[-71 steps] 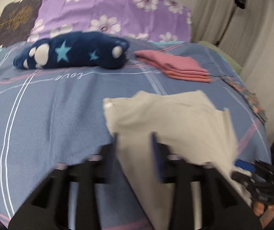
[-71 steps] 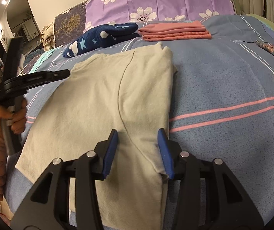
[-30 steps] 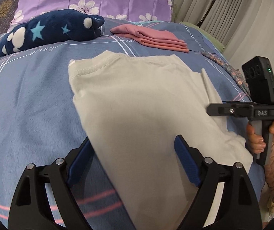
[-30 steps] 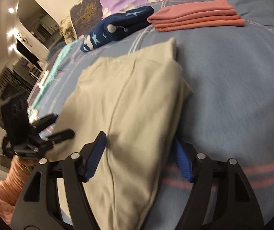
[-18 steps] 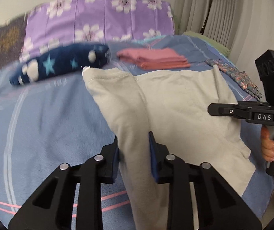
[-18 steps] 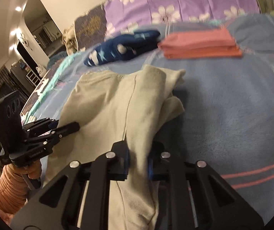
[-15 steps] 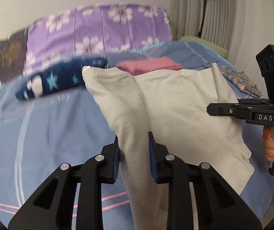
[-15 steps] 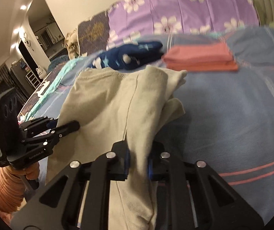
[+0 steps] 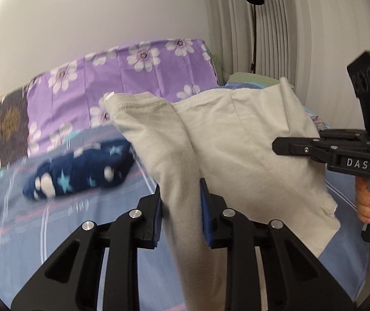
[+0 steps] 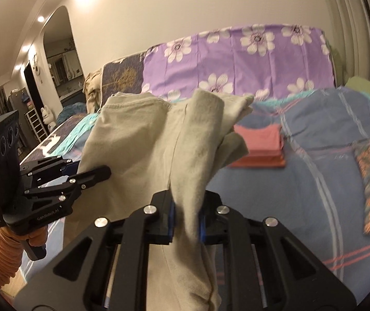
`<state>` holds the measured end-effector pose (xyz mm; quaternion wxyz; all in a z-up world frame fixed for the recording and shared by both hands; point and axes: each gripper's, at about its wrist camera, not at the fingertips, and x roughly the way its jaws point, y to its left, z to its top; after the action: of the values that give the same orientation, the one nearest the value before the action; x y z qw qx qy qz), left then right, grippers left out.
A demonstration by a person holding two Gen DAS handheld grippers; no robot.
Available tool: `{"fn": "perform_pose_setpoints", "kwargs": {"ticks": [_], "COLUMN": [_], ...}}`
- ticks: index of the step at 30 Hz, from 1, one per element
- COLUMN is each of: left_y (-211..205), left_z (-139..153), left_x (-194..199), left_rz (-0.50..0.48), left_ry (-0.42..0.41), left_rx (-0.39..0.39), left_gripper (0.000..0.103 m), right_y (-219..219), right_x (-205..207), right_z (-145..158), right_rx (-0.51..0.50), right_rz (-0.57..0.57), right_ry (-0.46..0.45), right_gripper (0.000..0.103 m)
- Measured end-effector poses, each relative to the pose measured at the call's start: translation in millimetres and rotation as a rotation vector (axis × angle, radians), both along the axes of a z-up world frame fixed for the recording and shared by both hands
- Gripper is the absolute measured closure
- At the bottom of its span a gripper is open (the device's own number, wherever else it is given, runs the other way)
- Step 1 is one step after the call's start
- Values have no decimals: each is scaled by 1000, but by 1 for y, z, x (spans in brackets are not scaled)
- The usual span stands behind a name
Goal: Fold small clothes
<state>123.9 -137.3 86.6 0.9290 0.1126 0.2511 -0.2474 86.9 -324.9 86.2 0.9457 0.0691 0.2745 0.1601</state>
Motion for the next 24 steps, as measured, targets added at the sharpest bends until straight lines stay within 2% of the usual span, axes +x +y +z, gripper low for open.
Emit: {"fn": "perform_pose_setpoints", "kwargs": {"ticks": [5,7,10,14,17,18,19,20,21,22,23,24], "left_y": [-26,-35,-49,-70,-83,-86,-92,-96,-100,-103,-105,-107], "left_z": [35,47,56,59,53,49,39,30,17,-5,-19,-44], "left_x": [52,82,127,176,216,227,244,255,268,281,289,297], "left_rz": [12,20,49,81,135,156,197,227,271,315,326,318], "left_ry": [-43,-50,-49,-68,-66,-62,-57,-54,-47,-32,-13,36], "left_rx": [15,7,40,78,88,90,100,116,156,208,236,278], "left_gripper": [77,77,78,78,78,77,71,66,46,35,35,35], "right_y": [-22,-32,-43,-49,-56,-58,-58,-59,-60,-61,-65,-67], "right_x": [47,75,114,170,213,224,236,250,265,275,291,296], "right_z": [35,48,59,62,54,50,46,36,20,8,-22,-44], "right_rx": [-7,-11,-37,-80,-61,-56,-55,-70,-115,-149,-194,-205], "right_rz": [-67,-96,-139,-194,-242,-253,-265,-291,-353,-397,-445,-445], "right_ry": [-44,-60,-69,-72,-60,-56,-54,-47,-21,15,106,168], "right_gripper": [90,90,90,90,90,90,89,87,68,38,35,40]}}
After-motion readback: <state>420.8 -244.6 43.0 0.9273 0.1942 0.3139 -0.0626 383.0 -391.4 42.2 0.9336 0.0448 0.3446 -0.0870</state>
